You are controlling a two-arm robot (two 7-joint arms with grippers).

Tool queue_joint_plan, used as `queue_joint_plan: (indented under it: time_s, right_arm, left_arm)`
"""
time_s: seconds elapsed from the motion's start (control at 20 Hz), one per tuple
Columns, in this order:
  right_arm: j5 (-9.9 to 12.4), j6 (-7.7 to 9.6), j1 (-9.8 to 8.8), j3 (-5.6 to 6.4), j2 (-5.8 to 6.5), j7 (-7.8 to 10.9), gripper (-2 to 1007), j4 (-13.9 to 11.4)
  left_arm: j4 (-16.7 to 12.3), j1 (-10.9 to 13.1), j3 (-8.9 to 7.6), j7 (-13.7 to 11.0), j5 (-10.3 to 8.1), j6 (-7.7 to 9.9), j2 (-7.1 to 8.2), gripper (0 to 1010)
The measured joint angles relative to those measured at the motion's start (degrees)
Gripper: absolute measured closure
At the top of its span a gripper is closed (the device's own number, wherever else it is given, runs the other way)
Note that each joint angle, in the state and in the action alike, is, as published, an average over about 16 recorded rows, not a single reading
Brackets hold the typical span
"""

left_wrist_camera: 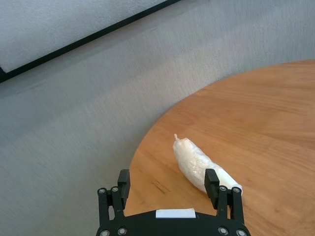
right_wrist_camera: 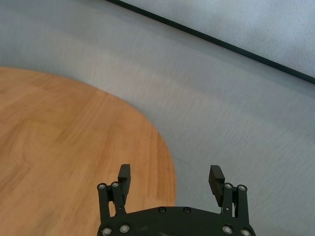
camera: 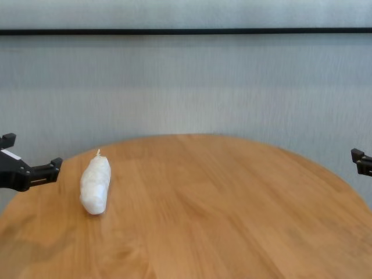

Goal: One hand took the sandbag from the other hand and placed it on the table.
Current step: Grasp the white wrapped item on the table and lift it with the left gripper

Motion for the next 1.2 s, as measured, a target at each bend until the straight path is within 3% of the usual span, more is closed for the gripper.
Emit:
queue_joint_plan:
  time_s: [1.2]
  right_arm:
    - [0.0, 0.00, 0.00, 0.00, 0.00, 0.00, 3, 0.0]
  left_arm:
    - [0.0, 0.0, 0.00, 0.0, 0.00, 0.00, 0.00, 10]
